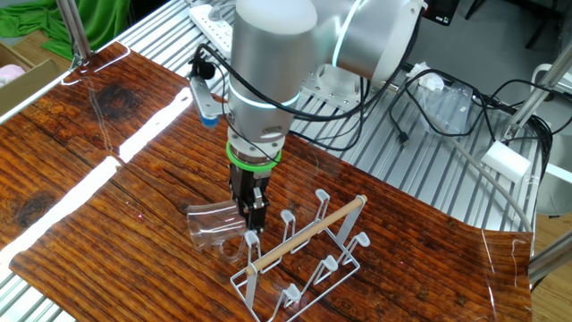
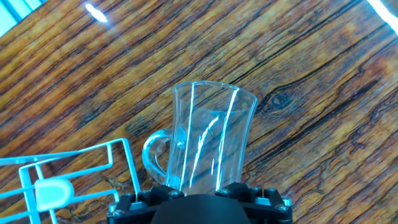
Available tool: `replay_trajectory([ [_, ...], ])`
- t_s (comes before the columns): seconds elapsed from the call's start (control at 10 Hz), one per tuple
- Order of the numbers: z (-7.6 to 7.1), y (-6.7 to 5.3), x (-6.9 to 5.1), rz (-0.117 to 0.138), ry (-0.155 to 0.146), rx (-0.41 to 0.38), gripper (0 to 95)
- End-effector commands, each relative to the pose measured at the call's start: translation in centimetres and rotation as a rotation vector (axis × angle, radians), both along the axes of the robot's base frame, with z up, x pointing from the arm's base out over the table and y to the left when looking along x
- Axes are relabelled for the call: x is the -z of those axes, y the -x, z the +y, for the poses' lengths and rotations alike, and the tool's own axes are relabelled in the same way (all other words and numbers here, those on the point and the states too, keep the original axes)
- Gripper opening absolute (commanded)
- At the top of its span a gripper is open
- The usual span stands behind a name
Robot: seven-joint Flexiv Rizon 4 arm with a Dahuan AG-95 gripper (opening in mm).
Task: Put the cup on the cup rack
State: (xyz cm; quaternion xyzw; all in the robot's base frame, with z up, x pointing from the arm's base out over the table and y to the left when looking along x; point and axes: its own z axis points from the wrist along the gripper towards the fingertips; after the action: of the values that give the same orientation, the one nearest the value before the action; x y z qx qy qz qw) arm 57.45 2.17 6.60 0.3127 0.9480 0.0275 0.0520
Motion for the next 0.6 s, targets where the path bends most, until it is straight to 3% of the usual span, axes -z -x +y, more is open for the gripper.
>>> replay_trajectory([
  [0.1, 0.23, 0.02, -0.60, 0.003, -0.011, -0.016, 0.0],
  [0.6, 1.00, 0.64, -1.57, 0.022, -0.019, -0.044, 0.0],
])
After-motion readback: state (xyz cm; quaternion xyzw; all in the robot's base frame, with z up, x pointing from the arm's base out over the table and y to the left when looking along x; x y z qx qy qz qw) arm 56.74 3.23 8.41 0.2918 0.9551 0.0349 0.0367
